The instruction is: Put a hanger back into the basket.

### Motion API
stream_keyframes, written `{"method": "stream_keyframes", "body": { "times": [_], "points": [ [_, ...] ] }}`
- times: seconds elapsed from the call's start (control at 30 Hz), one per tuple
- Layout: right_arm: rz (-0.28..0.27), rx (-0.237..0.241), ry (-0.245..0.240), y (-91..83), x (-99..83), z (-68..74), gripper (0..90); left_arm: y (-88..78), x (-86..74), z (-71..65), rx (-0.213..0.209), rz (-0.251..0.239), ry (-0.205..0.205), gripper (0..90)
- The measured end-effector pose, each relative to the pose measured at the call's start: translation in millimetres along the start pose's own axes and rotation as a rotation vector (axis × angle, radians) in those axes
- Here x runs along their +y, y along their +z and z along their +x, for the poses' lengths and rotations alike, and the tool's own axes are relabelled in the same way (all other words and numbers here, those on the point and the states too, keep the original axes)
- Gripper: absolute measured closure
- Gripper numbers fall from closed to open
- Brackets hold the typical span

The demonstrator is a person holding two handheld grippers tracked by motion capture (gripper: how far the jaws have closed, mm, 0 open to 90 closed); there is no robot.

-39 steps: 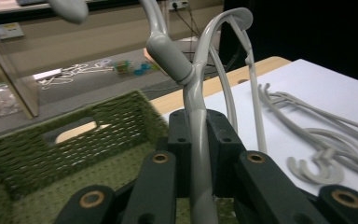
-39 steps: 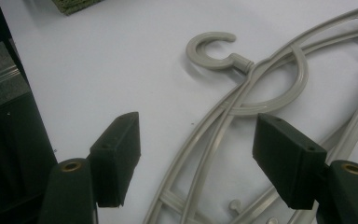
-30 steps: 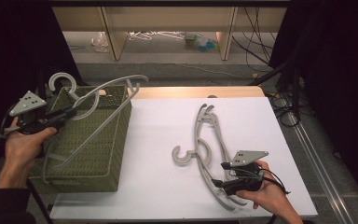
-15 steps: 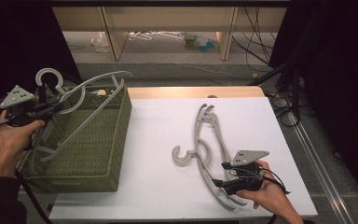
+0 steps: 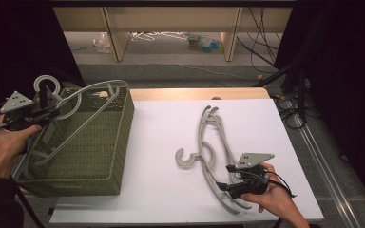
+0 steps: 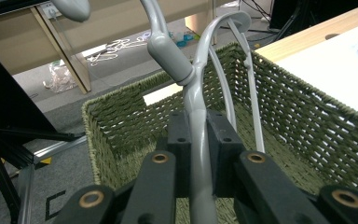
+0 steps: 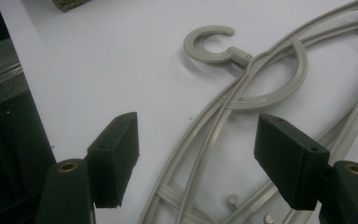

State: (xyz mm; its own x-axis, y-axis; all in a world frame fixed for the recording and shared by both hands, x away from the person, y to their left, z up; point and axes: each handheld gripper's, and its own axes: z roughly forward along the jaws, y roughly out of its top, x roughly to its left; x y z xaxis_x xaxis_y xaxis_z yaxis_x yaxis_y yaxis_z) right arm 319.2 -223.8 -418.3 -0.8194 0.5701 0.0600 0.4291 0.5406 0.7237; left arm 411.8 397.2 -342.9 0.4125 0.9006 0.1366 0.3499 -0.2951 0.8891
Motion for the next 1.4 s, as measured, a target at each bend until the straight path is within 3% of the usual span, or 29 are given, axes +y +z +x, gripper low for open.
{"method": "stream_keyframes", "body": {
  "times": [0.57,0.9,0.93,1.0,1.2,1.27,1.33,1.4],
  "points": [
    [-0.019,-0.028,0.037,0.4,-0.3,-2.1,21.2,12.6,-17.6,2.3,-0.010,0.077,0.026,80.6],
    [-0.014,-0.028,0.032,0.4,-0.6,-1.9,21.5,28.5,-27.3,-2.6,-0.029,0.170,0.064,80.1],
    [-0.012,-0.028,0.032,0.4,-0.6,-1.9,21.5,30.7,-28.4,-1.4,-0.033,0.224,0.102,80.1],
    [-0.014,-0.023,0.023,0.9,-0.3,-2.5,21.8,35.4,-30.5,-2.0,-0.037,0.245,0.124,80.1],
    [-0.011,-0.023,0.025,1.3,-0.2,-2.1,22.0,46.4,-38.2,-5.6,-0.038,0.287,0.085,80.0],
    [-0.013,-0.021,0.023,1.4,-0.3,-2.4,22.0,49.2,-42.4,-3.7,-0.041,0.313,0.093,80.0],
    [-0.009,-0.021,0.027,1.4,-0.7,-2.2,22.2,52.5,-47.1,-4.9,-0.027,0.302,0.053,80.0],
    [-0.005,-0.020,0.036,1.6,-0.5,-1.7,22.2,52.8,-43.9,-7.6,-0.010,0.336,0.068,78.9]
  ]
}}
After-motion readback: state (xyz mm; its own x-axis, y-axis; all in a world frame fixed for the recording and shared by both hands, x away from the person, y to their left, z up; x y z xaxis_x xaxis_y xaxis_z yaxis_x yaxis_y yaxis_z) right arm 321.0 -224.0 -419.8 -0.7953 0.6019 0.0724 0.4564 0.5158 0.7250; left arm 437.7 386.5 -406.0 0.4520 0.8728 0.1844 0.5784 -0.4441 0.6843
